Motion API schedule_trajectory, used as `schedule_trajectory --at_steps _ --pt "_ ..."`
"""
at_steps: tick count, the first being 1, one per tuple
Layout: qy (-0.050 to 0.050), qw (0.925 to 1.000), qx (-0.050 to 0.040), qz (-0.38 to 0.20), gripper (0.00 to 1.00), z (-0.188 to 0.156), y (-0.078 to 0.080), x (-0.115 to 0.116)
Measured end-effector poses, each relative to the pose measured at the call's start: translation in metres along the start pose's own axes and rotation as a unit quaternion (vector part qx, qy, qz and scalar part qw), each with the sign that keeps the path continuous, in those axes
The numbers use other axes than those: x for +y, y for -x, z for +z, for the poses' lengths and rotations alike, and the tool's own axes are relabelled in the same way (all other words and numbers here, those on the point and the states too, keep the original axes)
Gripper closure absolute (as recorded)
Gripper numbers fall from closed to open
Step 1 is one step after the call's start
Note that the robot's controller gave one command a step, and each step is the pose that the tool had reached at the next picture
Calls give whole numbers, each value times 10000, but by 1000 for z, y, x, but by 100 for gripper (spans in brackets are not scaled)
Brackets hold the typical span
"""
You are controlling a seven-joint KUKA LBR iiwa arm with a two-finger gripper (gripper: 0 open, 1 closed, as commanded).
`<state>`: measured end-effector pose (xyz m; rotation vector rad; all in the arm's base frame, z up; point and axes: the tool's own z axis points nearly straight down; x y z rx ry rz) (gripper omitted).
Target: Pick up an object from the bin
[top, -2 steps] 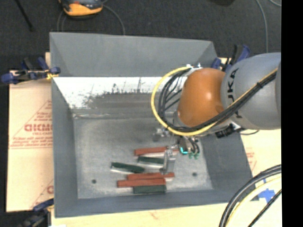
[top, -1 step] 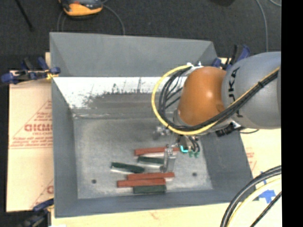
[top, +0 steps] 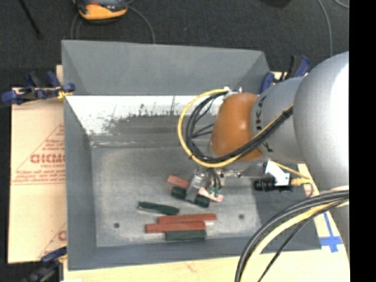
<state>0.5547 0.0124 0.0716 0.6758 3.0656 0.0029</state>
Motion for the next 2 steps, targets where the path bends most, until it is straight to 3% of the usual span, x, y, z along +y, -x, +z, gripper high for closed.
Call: schedule_trajectory --at_steps 1,2 --pt "0 10000 -2 -2 100 0 0 0" --pt "-10 9999 -2 119 100 -115 -17 4"
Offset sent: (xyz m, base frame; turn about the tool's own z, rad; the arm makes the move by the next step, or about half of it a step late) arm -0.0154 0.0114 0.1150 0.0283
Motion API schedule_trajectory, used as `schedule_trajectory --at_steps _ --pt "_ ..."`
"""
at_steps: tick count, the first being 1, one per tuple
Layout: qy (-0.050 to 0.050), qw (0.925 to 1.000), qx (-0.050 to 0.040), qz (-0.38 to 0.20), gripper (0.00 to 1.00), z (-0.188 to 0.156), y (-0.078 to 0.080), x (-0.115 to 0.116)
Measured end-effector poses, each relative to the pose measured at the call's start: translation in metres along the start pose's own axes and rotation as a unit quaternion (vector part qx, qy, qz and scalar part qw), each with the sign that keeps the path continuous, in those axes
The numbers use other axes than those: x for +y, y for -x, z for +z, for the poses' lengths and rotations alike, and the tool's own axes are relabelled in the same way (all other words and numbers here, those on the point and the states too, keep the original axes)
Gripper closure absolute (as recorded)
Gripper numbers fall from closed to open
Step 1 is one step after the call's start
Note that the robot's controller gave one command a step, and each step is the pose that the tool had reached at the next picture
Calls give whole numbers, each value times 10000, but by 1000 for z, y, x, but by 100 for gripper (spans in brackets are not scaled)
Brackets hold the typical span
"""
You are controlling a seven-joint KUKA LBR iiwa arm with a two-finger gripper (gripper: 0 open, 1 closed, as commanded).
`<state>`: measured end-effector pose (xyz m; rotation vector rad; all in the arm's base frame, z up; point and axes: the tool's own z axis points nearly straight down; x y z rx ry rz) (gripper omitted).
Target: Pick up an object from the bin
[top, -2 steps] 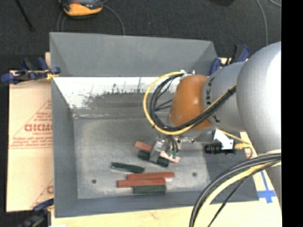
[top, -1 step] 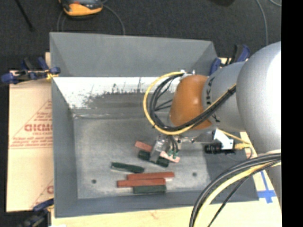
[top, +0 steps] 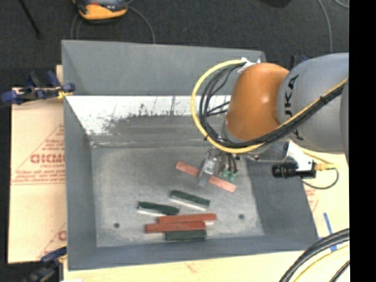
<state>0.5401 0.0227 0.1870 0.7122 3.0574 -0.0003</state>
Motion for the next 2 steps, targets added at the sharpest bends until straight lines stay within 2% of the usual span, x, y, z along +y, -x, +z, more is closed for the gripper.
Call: schedule_trajectory --at_steps 1,2 --pt "-2 10000 0 -3 100 0 0 0" --pt "-10 10000 27 16 100 -48 7 -3"
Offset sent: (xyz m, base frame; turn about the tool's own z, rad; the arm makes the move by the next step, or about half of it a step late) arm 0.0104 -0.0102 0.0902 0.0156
